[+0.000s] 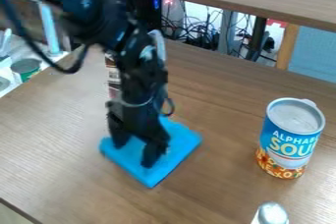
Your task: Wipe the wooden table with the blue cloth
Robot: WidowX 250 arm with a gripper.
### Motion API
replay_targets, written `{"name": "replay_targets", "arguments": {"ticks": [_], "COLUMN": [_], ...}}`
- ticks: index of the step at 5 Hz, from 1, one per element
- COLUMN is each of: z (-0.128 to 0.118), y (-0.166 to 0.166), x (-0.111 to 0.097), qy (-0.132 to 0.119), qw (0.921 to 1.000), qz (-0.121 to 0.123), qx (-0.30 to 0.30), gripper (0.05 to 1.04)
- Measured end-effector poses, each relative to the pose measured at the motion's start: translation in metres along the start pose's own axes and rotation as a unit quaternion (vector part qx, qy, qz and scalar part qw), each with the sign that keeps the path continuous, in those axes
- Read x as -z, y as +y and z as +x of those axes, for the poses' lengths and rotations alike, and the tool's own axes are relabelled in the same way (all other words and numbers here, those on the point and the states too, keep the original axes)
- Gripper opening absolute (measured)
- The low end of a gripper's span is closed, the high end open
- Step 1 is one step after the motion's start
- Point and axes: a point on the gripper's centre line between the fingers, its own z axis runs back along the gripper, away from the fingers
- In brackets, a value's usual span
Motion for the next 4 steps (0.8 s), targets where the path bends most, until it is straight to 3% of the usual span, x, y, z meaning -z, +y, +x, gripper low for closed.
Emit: {"name": "replay_targets", "arguments": {"ticks": [2, 4], "z": [0.07, 0.115], "y": [0.0, 0.0], "x": [0.008, 0.01], "qy": [0.004, 0.008], "qw": [0.9996, 0.999], "qz": [-0.02, -0.029], "qx": [-0.02, -0.033], "gripper": [1.002, 1.002]}}
